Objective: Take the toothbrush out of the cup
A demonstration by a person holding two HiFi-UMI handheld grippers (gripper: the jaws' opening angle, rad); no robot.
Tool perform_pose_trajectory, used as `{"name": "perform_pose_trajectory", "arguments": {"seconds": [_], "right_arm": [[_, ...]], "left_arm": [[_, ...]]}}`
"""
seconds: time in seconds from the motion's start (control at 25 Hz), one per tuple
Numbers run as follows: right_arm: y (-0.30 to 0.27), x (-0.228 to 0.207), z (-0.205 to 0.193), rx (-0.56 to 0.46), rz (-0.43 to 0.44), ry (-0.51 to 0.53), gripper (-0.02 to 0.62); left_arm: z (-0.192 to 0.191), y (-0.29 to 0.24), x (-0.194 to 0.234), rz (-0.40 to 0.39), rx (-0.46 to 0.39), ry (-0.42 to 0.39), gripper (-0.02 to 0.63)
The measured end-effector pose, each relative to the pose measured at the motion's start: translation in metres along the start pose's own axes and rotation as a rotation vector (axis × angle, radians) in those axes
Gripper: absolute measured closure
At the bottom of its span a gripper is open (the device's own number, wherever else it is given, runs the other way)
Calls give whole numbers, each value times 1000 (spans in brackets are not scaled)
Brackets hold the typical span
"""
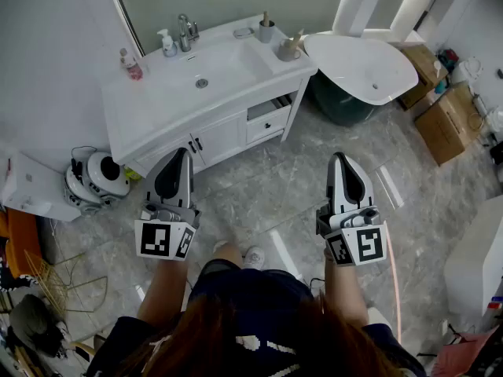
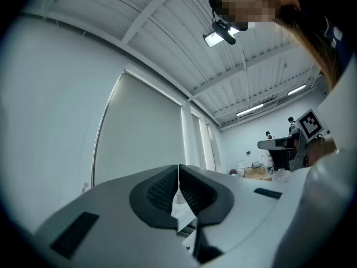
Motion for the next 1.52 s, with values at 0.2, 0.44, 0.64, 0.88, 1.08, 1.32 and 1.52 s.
{"name": "perform_pose_trajectory", "arguments": {"seconds": [0.2,0.44,0.64,0.88,1.08,1.32,1.52], "right_arm": [[-6,-6,-6,11,-9,-13,580],[-24,-13,-14,19,-14,-14,580],[-59,-25,-21,28,-24,2,580],[-126,-49,-34,20,-32,46,580],[-194,-74,-48,25,-57,101,580],[-257,-89,-56,11,-108,83,580],[-285,-103,-67,28,-128,103,580]], "left_arm": [[-6,-12,0,-4,11,1,583],[-16,-35,9,-10,14,6,583],[-24,-76,27,-19,7,20,583],[-35,-149,61,-47,1,27,583],[-44,-223,97,-76,-10,26,583],[-55,-294,134,-130,-8,29,583],[-67,-330,153,-148,-1,36,583]]}}
Point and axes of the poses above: the fingertips, and each gripper's own axes: y backward along the fingers, x to its left, z out of its top, the point moved 7 cm from there along y, backward along the fingers, and after that the axes turned 6 degrees about z, right-handed, at the moved point
